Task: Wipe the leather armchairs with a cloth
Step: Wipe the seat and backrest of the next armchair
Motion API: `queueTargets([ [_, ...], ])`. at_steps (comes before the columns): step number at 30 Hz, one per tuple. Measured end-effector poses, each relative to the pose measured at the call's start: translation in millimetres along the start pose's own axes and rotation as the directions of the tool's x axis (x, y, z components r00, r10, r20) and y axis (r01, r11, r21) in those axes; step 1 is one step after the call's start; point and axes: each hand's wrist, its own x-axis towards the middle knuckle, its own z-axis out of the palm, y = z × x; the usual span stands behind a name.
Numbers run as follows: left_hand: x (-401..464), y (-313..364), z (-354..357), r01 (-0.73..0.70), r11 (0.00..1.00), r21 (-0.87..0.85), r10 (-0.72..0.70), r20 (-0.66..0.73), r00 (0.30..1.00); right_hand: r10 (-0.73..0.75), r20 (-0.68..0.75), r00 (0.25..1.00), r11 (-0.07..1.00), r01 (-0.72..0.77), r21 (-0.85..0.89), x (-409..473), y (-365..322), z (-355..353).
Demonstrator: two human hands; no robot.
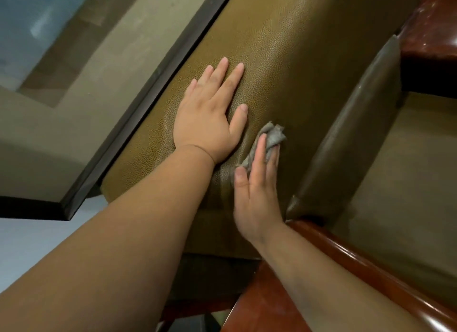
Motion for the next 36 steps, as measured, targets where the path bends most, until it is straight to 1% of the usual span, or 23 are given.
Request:
queueTargets([
  [2,3,8,-8,0.020,0.999,-0.026,-0.019,0.064,0.998,0.140,0.036,0.990,0.986,-0.136,-0.096,-2,43,-13],
  [4,-7,11,-25,0.042,0.998,-0.047,-0.033,0.179,0.983,0.359,0.017,0.933,0.921,-0.352,-0.164,-8,80,-21],
  [5,-24,7,-34,0.035,0.998,-0.043,-0.024,0.237,0.971,0.456,-0.025,0.889,0.882,-0.456,-0.122,-14,82,-21],
  [6,-46,-1,-43,0.017,0.999,-0.034,-0.007,0.272,0.962,0.499,-0.055,0.865,0.863,-0.502,-0.061,-20,71,-15],
  [8,-94,-23,-59,0.014,0.999,-0.030,-0.006,0.265,0.964,0.382,-0.018,0.924,0.924,-0.382,0.018,-38,24,7],
  [10,-123,-37,-63,0.047,0.998,-0.047,-0.037,0.205,0.978,0.102,0.059,0.993,0.995,-0.102,-0.003,-67,-30,28],
  [12,-127,-38,-56,0.065,0.998,-0.018,-0.062,0.144,0.988,-0.088,0.096,0.991,0.994,0.094,-0.061,-95,-37,46],
  [13,-124,-36,-52,0.057,0.998,-0.001,-0.056,0.118,0.991,-0.114,0.063,0.991,0.988,0.120,-0.093,-97,-17,49],
  [14,-123,-34,-49,0.046,0.999,0.014,-0.047,0.099,0.994,-0.070,0.003,0.998,0.990,0.070,-0.123,-96,11,49],
  [15,-123,-34,-47,0.040,0.999,0.024,-0.042,0.089,0.995,0.047,-0.046,0.998,0.990,-0.053,-0.129,-94,41,48],
  [16,-125,-34,-45,0.037,0.999,0.028,-0.039,0.084,0.996,0.257,-0.085,0.963,0.962,-0.263,-0.070,-92,64,45],
  [18,-127,-37,-43,0.039,0.998,0.039,-0.042,0.072,0.997,0.585,-0.053,0.809,0.809,-0.587,-0.028,-92,85,44],
  [19,-127,-37,-43,0.040,0.998,0.048,-0.043,0.068,0.997,0.637,-0.016,0.771,0.771,-0.637,0.007,-95,80,49],
  [20,-127,-38,-43,0.042,0.998,0.053,-0.045,0.063,0.997,0.614,-0.029,0.789,0.788,-0.610,0.077,-101,66,56],
  [22,-126,-40,-42,0.043,0.997,0.062,-0.046,0.047,0.998,0.354,-0.008,0.935,0.935,-0.354,0.013,-121,29,71],
  [23,-126,-41,-41,0.042,0.997,0.068,-0.045,0.047,0.998,0.268,0.026,0.963,0.962,-0.269,0.054,-133,13,74],
  [25,-128,-40,-41,0.054,0.996,0.074,-0.059,0.060,0.996,0.106,0.079,0.991,0.994,-0.107,0.009,-155,13,72],
  [27,-129,-39,-42,0.072,0.994,0.084,-0.078,0.071,0.994,0.128,0.091,0.988,0.990,-0.123,-0.062,-158,52,64],
  [29,-130,-38,-43,0.079,0.993,0.084,-0.085,0.070,0.994,0.393,0.061,0.917,0.919,-0.391,-0.042,-149,89,49],
  [30,-129,-37,-42,0.081,0.993,0.081,-0.086,0.065,0.994,0.464,0.052,0.884,0.885,-0.462,-0.057,-144,99,42],
  [31,-129,-37,-42,0.081,0.993,0.080,-0.086,0.061,0.994,0.461,0.062,0.885,0.885,-0.453,-0.105,-139,104,34],
  [33,-130,-37,-42,0.096,0.993,0.071,-0.101,0.062,0.993,0.324,0.080,0.943,0.920,-0.295,-0.257,-127,111,14],
  [36,-133,-31,-46,0.162,0.983,0.091,-0.168,0.053,0.984,0.226,0.099,0.969,0.840,-0.142,-0.524,-90,127,-25],
])
